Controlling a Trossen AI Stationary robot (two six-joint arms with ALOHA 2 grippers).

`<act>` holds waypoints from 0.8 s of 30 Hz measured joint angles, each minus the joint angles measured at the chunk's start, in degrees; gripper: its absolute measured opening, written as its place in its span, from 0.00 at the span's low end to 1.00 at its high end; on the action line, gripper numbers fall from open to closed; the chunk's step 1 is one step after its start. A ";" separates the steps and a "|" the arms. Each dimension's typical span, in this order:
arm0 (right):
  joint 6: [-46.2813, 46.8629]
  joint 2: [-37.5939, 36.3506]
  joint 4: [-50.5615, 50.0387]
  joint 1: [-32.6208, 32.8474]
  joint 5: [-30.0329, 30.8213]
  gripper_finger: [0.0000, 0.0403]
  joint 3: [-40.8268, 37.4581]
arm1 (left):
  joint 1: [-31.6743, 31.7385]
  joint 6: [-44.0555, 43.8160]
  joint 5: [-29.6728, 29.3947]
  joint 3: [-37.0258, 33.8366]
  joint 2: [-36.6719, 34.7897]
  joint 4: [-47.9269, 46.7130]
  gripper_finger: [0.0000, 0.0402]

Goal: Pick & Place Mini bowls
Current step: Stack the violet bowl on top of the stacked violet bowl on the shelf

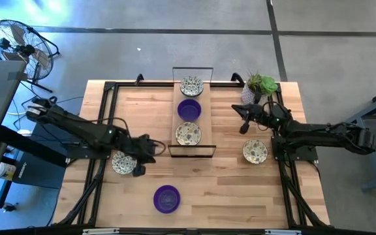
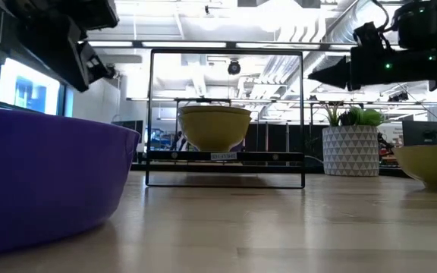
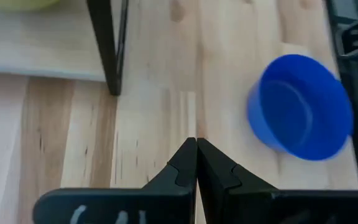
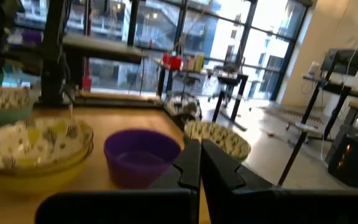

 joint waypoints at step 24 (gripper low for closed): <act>-1.53 0.00 -3.26 -0.02 0.17 0.01 0.26 | -8.94 -26.33 1.66 3.88 9.74 2.90 0.10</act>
